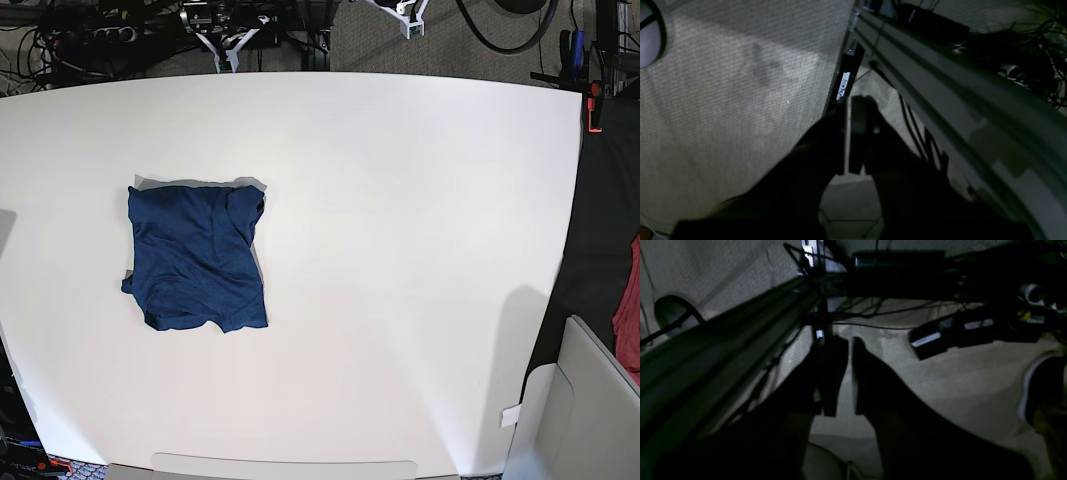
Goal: Fold the T-shirt properly
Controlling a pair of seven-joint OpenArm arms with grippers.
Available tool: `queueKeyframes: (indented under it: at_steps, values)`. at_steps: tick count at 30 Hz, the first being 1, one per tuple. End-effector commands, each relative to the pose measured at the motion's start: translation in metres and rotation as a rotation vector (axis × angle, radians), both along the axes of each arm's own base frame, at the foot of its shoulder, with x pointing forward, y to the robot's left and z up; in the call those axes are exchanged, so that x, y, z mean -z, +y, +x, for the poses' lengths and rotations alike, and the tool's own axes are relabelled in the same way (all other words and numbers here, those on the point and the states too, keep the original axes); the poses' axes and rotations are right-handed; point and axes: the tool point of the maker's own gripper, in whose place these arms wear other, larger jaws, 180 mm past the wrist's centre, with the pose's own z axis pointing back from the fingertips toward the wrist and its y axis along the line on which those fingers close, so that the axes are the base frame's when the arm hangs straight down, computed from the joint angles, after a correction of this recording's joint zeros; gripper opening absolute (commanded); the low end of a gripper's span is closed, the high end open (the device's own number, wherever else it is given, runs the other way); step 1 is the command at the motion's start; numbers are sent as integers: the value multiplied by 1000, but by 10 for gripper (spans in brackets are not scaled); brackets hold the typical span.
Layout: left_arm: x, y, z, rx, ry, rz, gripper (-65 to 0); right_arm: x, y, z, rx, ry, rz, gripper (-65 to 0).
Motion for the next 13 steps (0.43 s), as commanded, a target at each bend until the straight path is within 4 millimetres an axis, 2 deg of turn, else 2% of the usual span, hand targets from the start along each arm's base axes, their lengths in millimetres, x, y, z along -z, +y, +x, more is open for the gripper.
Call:
queueKeyframes:
  at_steps: [1,10,13]
  values:
    - [-1,-6,1,-11,-12,-5,-650,0,-3,-2,3,2,-23,-586]
    - [-3,-32,5,-21,-19,-44,-650,1,2,-7,21,8,-61,-585]
    - [-3,-33,19,-16,-39,-47,-650,1,2,-8,21,9,-61,-585]
